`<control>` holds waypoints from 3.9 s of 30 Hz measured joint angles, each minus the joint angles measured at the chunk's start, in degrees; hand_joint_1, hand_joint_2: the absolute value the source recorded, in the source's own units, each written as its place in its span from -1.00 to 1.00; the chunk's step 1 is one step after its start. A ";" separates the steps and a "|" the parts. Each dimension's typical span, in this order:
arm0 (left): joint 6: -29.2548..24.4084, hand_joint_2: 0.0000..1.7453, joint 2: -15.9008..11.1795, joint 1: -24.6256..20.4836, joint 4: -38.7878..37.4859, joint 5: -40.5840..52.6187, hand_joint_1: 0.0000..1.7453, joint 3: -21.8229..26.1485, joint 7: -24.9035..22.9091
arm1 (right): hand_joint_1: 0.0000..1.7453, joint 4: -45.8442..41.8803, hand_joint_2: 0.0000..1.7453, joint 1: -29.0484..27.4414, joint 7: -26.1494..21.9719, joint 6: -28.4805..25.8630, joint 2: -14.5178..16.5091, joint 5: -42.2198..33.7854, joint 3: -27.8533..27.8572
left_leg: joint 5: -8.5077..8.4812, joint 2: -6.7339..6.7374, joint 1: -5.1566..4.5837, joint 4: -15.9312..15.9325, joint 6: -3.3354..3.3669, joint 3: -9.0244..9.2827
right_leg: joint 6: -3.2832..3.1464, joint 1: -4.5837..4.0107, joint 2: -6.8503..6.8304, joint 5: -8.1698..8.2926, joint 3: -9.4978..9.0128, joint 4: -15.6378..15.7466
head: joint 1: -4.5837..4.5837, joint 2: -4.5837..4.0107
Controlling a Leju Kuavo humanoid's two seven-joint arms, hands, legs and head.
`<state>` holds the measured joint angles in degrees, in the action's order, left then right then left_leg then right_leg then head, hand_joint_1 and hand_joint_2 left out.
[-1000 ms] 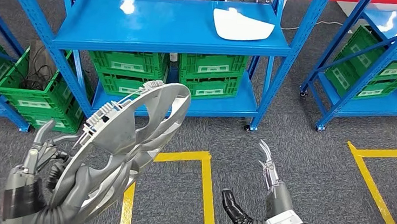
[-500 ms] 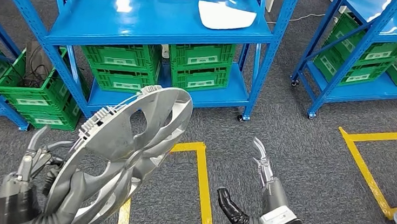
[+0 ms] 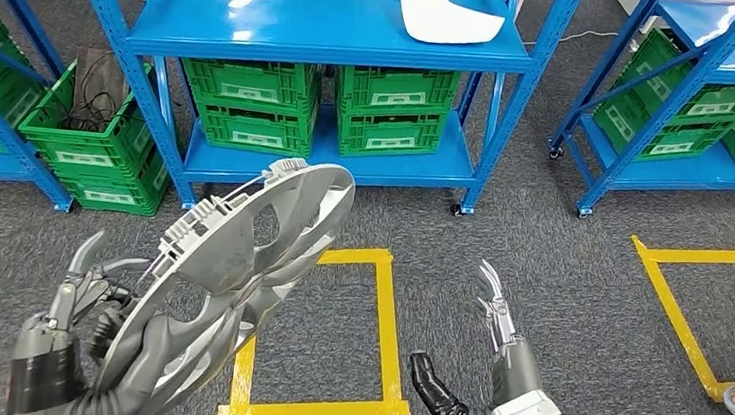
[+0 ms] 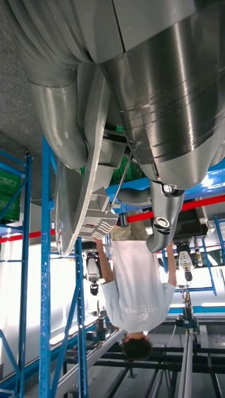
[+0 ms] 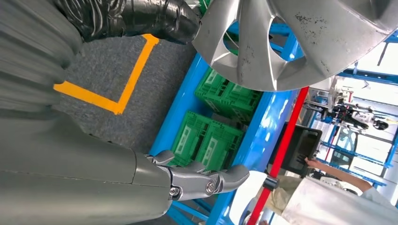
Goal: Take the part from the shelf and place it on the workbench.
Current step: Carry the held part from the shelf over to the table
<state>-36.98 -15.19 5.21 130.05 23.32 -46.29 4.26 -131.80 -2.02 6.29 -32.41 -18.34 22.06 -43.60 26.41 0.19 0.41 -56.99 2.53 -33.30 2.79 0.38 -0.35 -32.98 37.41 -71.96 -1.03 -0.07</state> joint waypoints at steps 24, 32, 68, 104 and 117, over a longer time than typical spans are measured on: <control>-0.02 1.00 -0.22 -0.01 0.15 -0.21 1.00 -0.37 -0.39 | -1.00 0.04 -1.00 0.17 -2.38 0.21 0.28 -1.04 -0.09 | 3.53 -0.26 0.53 0.87 -1.59 4.06 | -0.71 0.18 -0.15 6.84 -3.28 15.23 | 1.60 0.00; 0.21 1.00 -0.17 -0.04 0.13 -0.66 1.00 -0.43 -0.50 | -1.00 -0.15 -1.00 -0.16 -2.80 0.28 0.31 -0.17 -0.20 | 2.69 -0.16 -0.06 0.93 -0.73 3.79 | -1.79 0.41 0.09 8.79 -3.56 16.21 | -0.08 0.00; 0.42 1.00 -0.12 -0.37 -0.07 -0.79 1.00 -0.74 -0.35 | -1.00 -0.48 -1.00 -1.31 -5.18 -0.38 0.46 -4.04 -0.39 | 3.09 -1.91 -0.57 -4.40 0.09 -0.54 | -1.75 0.12 3.58 5.71 -3.53 12.73 | 2.90 0.00; -0.69 1.00 -0.07 -0.18 -0.05 10.35 1.00 -0.87 -4.39 | -1.00 -0.66 -1.00 -1.06 -3.84 -0.63 0.48 -2.34 -0.44 | 1.43 -0.96 0.83 -0.04 -1.32 2.07 | 1.24 1.83 2.30 5.88 -3.75 13.76 | 1.91 0.00; -0.70 1.00 0.04 -0.05 -0.02 10.01 1.00 -0.91 -4.60 | -1.00 -0.66 -1.00 -0.96 -3.77 -0.66 0.46 -2.22 -0.48 | 1.45 0.82 0.10 -0.64 -1.85 1.31 | -0.46 0.72 -0.01 5.50 -4.92 14.06 | -0.55 0.00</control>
<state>-37.68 -15.15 5.17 130.03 33.33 -47.21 -0.34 -132.45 -2.98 2.52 -33.07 -17.88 19.84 -44.09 27.86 1.01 0.51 -57.62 0.68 -32.00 2.33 1.10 -0.36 -27.48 32.49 -57.90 -1.58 -0.07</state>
